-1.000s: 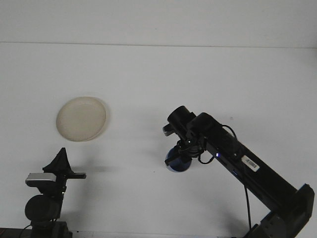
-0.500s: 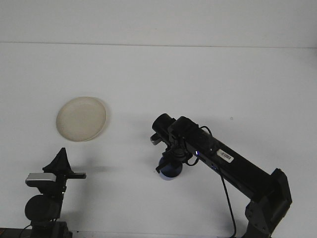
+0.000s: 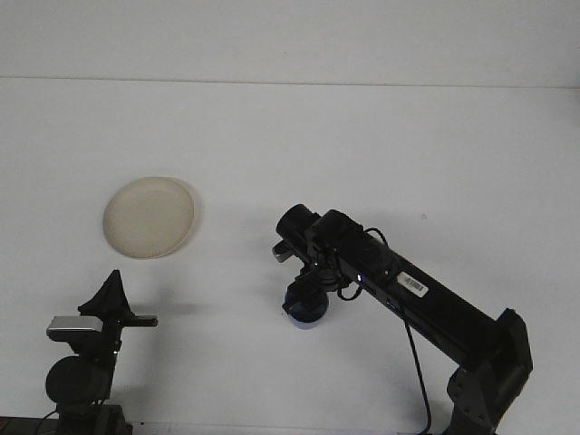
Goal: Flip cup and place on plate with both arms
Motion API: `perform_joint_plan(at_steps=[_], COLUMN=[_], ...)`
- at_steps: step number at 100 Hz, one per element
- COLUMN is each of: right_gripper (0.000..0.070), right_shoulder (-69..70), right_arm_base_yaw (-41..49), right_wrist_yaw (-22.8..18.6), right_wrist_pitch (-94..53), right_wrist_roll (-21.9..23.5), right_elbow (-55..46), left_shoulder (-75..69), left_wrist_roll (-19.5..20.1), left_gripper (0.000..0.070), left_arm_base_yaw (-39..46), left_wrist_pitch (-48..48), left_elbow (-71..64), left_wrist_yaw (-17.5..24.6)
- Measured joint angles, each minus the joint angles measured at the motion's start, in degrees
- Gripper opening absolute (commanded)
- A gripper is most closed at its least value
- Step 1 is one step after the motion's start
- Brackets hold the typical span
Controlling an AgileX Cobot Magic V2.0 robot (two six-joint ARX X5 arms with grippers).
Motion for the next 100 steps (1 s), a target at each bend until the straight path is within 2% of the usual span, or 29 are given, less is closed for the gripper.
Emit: perform_joint_plan(at_steps=[15,33,54,78,100], right_gripper=[0.0501,0.0501,0.0501,0.05,0.0499], right_shoulder=[0.0,-1.05,-6.27,-9.33,-14.05], right_arm_base_yaw=[0.0,-0.04,-3.61,-15.45,-27.95], right_wrist_yaw=[0.0,0.02,0.15,-0.2,-2.4], right_wrist_pitch=[-1.38,-1.4,-1.42,-1.42,-1.42], right_wrist_roll=[0.0,-0.24,-2.97,-5.75,-6.93], right_elbow=[5.01,9.4,10.47,10.29,4.81], left_shoulder=[0.0,0.0,0.0,0.0,0.0], left_wrist_roll=[0.0,0.0,0.0,0.0,0.0], left_gripper=[0.0011,0.0011,0.0011,0.0011,0.0011], left_arm_base_yaw=[0.0,0.0,0.0,0.0,0.0], left_wrist_pitch=[0.0,-0.02,0.0,-0.02,-0.02], left_elbow=[0.0,0.0,0.0,0.0,0.0], left_wrist_yaw=[-0.02,0.0,0.0,-0.02,-0.02])
